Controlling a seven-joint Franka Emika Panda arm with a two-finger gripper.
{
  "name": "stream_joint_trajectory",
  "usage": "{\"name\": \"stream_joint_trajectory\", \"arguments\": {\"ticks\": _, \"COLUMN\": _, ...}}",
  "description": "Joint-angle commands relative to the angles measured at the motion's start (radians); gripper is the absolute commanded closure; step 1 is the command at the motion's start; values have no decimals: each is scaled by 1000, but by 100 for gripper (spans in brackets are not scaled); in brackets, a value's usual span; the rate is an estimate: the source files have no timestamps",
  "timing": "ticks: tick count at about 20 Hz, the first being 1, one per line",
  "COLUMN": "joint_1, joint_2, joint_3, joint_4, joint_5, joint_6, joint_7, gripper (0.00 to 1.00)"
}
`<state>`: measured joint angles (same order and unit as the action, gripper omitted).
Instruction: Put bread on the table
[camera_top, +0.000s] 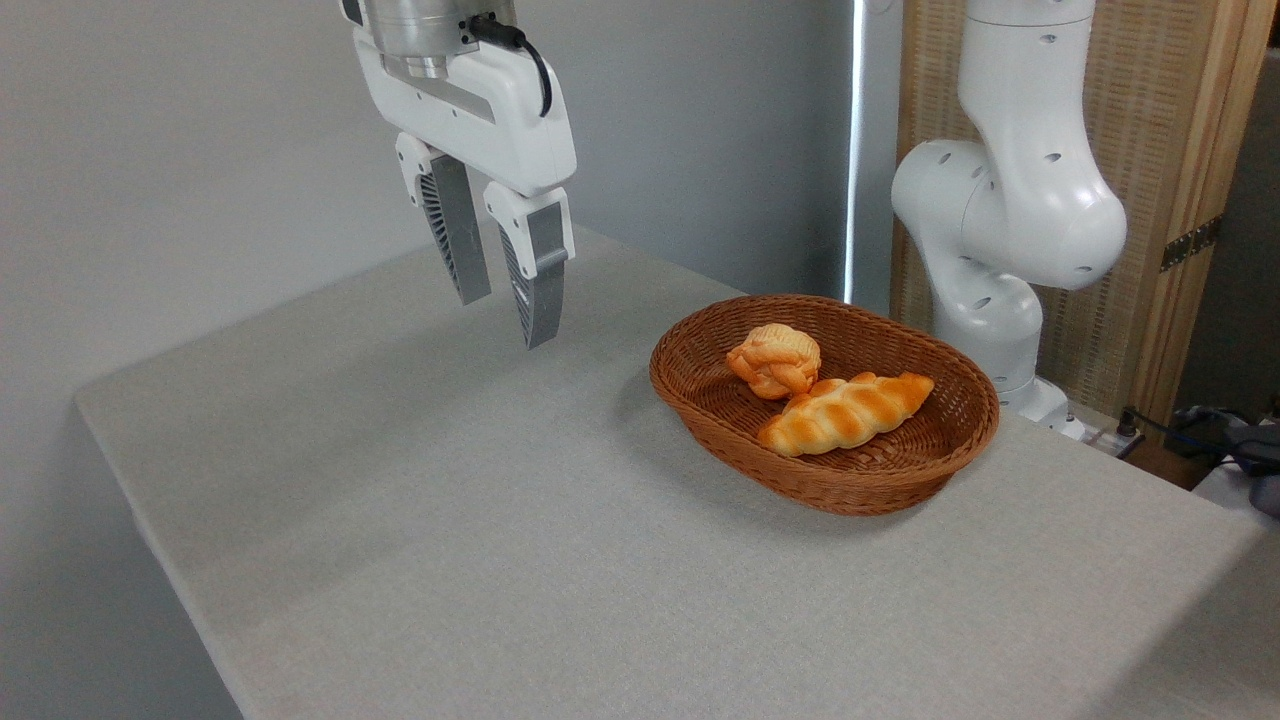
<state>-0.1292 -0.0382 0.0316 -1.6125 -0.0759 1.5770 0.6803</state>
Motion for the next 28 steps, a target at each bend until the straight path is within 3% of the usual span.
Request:
{"name": "stream_joint_trajectory", "arguments": {"ticks": 1, "joint_1": -4, "joint_2": -46, "joint_3": -1, "joint_4": -38, "joint_5": -4, "joint_6": -19, "joint_7": -8, "gripper": 0}}
{"name": "stream_joint_trajectory", "arguments": {"ticks": 4, "joint_1": -16, "joint_2": -104, "joint_3": -2, "joint_4": -107, "joint_5": -2, "joint_6": -19, "joint_7": 1, "gripper": 0}}
{"name": "stream_joint_trajectory", "arguments": {"ticks": 7, "joint_1": -47, "joint_2": -221, "joint_3": 1, "joint_4": -243, "joint_5": 1, "joint_6": -17, "joint_7": 10, "gripper": 0}}
{"name": "stream_joint_trajectory", "arguments": {"ticks": 13, "joint_1": -105, "joint_2": -461, "joint_3": 10, "joint_4": -545, "joint_5": -1, "joint_6": -20, "joint_7": 223, "gripper": 0}}
{"name": "stream_joint_trajectory", "arguments": {"ticks": 18, "joint_1": -138, "joint_2": -546, "joint_3": 11, "joint_4": -691, "joint_5": 1, "joint_6": -19, "joint_7": 232, "gripper": 0}}
{"name": "stream_joint_trajectory", "arguments": {"ticks": 23, "joint_1": -142, "joint_2": -574, "joint_3": 10, "joint_4": -805, "joint_5": 1, "joint_6": -19, "joint_7": 231, "gripper": 0}}
{"name": "stream_joint_trajectory", "arguments": {"ticks": 28, "joint_1": -142, "joint_2": -572, "joint_3": 10, "joint_4": -848, "joint_5": 65, "joint_6": -17, "joint_7": 234, "gripper": 0}}
